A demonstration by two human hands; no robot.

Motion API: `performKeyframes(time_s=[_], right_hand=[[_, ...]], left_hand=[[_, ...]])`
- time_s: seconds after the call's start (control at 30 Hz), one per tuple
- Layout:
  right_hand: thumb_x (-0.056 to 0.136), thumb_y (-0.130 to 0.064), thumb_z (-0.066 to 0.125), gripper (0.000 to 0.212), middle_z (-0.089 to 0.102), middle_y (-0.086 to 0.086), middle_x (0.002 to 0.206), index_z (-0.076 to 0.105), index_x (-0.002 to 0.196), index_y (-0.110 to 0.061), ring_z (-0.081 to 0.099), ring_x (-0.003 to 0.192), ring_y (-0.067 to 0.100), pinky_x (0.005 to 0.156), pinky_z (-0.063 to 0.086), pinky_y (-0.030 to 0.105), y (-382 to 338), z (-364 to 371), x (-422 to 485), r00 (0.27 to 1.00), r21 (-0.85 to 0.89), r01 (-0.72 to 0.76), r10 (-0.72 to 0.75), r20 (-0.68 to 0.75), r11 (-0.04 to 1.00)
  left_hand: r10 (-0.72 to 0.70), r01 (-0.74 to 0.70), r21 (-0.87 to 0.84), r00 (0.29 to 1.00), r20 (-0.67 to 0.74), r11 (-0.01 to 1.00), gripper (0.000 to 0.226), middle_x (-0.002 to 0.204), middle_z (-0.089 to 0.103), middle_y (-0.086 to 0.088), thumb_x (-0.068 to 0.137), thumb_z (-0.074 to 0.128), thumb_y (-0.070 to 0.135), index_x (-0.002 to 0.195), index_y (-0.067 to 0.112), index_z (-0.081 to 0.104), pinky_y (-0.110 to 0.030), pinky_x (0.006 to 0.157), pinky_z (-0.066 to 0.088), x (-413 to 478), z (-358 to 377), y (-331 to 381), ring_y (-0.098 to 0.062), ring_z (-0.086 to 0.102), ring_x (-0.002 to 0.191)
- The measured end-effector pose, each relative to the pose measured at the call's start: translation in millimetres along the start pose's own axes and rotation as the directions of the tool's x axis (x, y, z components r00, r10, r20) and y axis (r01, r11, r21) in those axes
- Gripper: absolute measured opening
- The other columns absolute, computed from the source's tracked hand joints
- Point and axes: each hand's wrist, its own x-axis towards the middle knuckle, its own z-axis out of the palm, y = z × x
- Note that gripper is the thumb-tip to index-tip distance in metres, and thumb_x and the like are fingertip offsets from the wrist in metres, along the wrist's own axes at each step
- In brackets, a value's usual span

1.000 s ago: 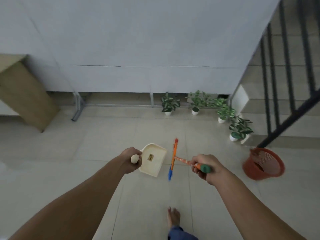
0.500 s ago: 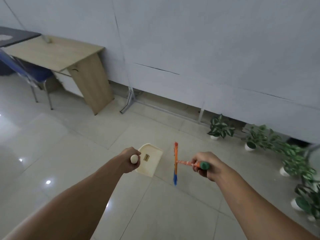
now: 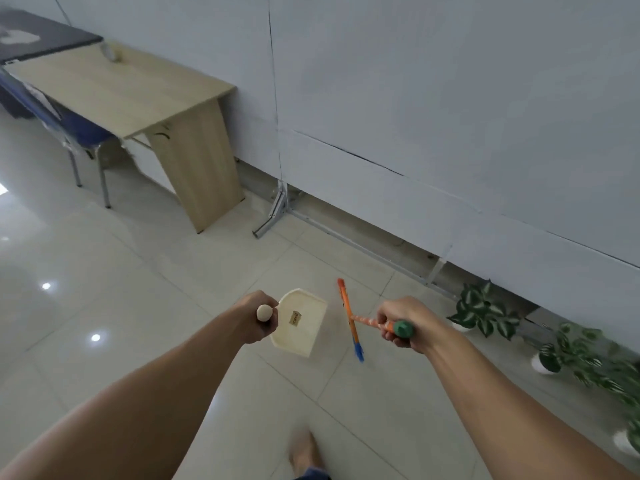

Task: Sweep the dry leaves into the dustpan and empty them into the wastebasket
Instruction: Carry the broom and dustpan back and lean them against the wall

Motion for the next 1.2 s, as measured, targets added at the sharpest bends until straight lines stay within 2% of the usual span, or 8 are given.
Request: performKeyframes(time_s=[0.4, 0.57, 0.67, 0.8, 0.93, 1.0, 1.1, 1.2], right_hand=[[0.085, -0.002, 0.045, 0.014, 0.062, 0.013, 0.062, 0.058, 0.081, 0.001, 0.051, 0.039, 0.012, 0.038, 0.040, 0.019, -173.4, 0.3, 132.1, 0.990, -0.309, -0.021, 0.062, 0.123, 0.951], [0.088, -0.009, 0.046, 0.026, 0.069, 0.014, 0.073, 0.060, 0.107, 0.003, 0.054, 0.046, 0.009, 0.045, 0.042, 0.018, -239.9, -18.6, 207.6, 0.961, -0.473, -0.061, 0.180, 0.210, 0.879], [0.085, -0.012, 0.054, 0.032, 0.073, 0.016, 0.077, 0.066, 0.112, 0.002, 0.060, 0.048, 0.012, 0.044, 0.048, 0.021, -281.3, -39.5, 245.9, 0.942, -0.347, -0.050, 0.160, 0.295, 0.937], [0.089, -0.010, 0.046, 0.034, 0.071, 0.025, 0.082, 0.067, 0.111, 0.006, 0.066, 0.055, 0.022, 0.045, 0.055, 0.024, -336.0, -63.2, 296.0, 0.910, 0.054, -0.003, -0.020, 0.414, 0.999], [0.090, -0.005, 0.041, 0.036, 0.070, 0.024, 0.079, 0.072, 0.106, 0.003, 0.065, 0.059, 0.025, 0.051, 0.055, 0.029, -373.9, -72.5, 329.9, 0.926, 0.230, 0.042, -0.124, 0.356, 0.972], [0.086, 0.001, 0.045, 0.033, 0.066, 0.015, 0.071, 0.071, 0.107, 0.001, 0.059, 0.056, 0.020, 0.052, 0.051, 0.028, -386.4, -74.4, 344.1, 0.952, 0.234, 0.119, -0.178, 0.250, 0.965], [0.090, -0.020, 0.063, 0.015, 0.062, -0.002, 0.067, 0.073, 0.097, -0.012, 0.055, 0.055, 0.011, 0.054, 0.047, 0.027, -398.4, -75.2, 363.7, 0.934, -0.033, 0.349, -0.350, -0.069, 0.937], [0.092, -0.048, 0.058, 0.027, 0.066, -0.005, 0.078, 0.070, 0.091, -0.023, 0.058, 0.070, 0.011, 0.067, 0.044, 0.026, -410.6, -75.8, 381.1, 0.845, -0.439, 0.358, -0.486, -0.223, 0.824]], left_hand=[[-0.010, 0.012, 0.027, 0.999, -0.053, 1.000, 0.019, 0.102, 0.049, -0.021, 0.086, 0.054, 0.001, 0.105, -0.001, 0.051, -0.019, 0.037, 0.046, 92.1, 20.0, 187.7, -0.019, 0.053, 0.057], [-0.027, 0.030, 0.050, 0.998, -0.051, 0.998, 0.012, 0.100, 0.061, -0.024, 0.087, 0.054, 0.000, 0.098, -0.005, 0.054, -0.019, 0.035, 0.046, 133.0, 36.9, 266.9, -0.020, 0.056, 0.034], [-0.038, 0.045, 0.074, 0.995, -0.089, 0.996, 0.013, 0.098, 0.063, -0.025, 0.089, 0.055, 0.003, 0.099, -0.006, 0.054, -0.017, 0.035, 0.046, 154.8, 52.7, 311.2, -0.017, 0.053, 0.030], [-0.056, 0.061, 0.043, 0.992, -0.115, 0.997, 0.013, 0.090, 0.061, -0.025, 0.092, 0.053, 0.007, 0.084, -0.004, 0.054, -0.014, 0.035, 0.044, 185.2, 83.4, 373.6, -0.014, 0.048, 0.026], [-0.070, 0.067, -0.025, 0.982, -0.173, 0.997, 0.015, 0.081, 0.058, -0.021, 0.091, 0.054, 0.010, 0.082, -0.001, 0.057, -0.015, 0.048, 0.046, 207.8, 112.9, 426.0, -0.016, 0.057, 0.057], [-0.078, 0.071, -0.044, 0.980, -0.185, 0.997, 0.014, 0.080, 0.059, -0.021, 0.089, 0.055, 0.012, 0.083, 0.000, 0.058, -0.016, 0.044, 0.045, 219.5, 127.2, 452.4, -0.014, 0.055, 0.061], [-0.073, 0.067, -0.033, 0.978, -0.196, 0.997, 0.019, 0.073, 0.057, -0.015, 0.087, 0.052, 0.015, 0.074, 0.002, 0.057, -0.016, 0.047, 0.044, 233.8, 149.4, 486.4, -0.012, 0.051, 0.057], [-0.061, 0.063, 0.007, 0.983, -0.175, 0.998, 0.018, 0.072, 0.054, -0.010, 0.087, 0.050, 0.019, 0.076, 0.006, 0.055, -0.019, 0.043, 0.044, 249.2, 174.7, 517.2, -0.013, 0.052, 0.061]])
